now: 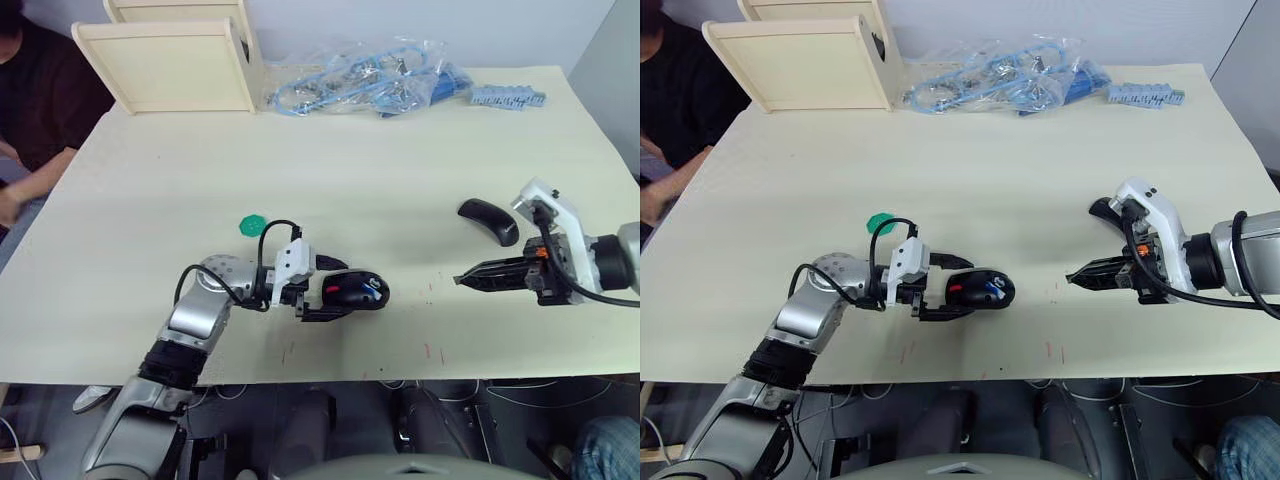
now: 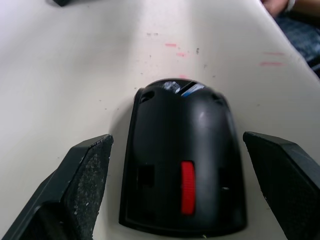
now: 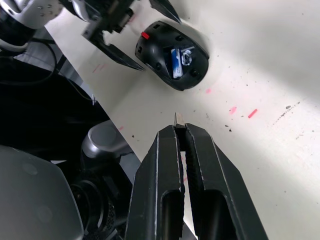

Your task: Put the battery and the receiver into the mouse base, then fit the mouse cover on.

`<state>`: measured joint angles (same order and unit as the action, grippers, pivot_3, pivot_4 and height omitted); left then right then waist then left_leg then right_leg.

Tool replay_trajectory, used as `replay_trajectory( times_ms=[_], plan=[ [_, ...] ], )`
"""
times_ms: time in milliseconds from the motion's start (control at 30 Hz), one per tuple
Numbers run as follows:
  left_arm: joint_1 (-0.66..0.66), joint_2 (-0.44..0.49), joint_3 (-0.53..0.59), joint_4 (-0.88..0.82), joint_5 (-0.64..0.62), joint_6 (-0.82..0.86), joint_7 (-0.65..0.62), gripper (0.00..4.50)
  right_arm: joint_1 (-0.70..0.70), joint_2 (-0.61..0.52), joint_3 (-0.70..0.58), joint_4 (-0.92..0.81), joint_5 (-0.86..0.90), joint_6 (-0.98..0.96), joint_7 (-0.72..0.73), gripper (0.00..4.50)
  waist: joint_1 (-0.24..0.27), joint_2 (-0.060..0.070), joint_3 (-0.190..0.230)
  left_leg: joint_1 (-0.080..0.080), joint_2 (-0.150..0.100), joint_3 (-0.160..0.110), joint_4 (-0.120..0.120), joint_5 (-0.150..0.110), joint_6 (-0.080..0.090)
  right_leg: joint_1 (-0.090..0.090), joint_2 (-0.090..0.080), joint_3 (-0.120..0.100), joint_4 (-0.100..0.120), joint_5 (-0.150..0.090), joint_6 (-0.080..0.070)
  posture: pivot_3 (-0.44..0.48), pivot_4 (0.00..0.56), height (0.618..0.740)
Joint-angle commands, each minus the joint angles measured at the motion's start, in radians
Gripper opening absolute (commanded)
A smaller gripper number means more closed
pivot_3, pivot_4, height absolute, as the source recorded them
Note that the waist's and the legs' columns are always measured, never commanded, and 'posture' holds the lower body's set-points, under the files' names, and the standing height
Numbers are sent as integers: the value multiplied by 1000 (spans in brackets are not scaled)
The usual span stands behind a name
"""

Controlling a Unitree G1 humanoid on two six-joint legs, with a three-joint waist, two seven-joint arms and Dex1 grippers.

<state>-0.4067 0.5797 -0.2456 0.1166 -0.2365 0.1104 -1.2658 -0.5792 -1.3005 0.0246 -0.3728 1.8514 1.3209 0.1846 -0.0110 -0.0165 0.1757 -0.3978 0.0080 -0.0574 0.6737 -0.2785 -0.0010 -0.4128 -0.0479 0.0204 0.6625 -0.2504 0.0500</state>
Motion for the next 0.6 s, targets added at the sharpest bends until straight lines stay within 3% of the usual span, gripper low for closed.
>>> replay_trajectory(
  times_ms=[33, 600],
  plan=[
    [-25, -4, -13, -2, 22, -27, -6, 4448, 0, -24, -24, -16, 30, -29, -6, 0, 0, 0, 0, 0, 0, 0, 0, 0, 0, 0, 0, 0, 0, 0, 0, 0, 150, 740],
    [-69, -27, -45, -74, 39, 45, 5, 4448, 9, -15, -1, -32, 44, -71, -30, 0, 0, 0, 0, 0, 0, 0, 0, 0, 0, 0, 0, 0, 0, 0, 0, 0, 150, 740]
  ],
)
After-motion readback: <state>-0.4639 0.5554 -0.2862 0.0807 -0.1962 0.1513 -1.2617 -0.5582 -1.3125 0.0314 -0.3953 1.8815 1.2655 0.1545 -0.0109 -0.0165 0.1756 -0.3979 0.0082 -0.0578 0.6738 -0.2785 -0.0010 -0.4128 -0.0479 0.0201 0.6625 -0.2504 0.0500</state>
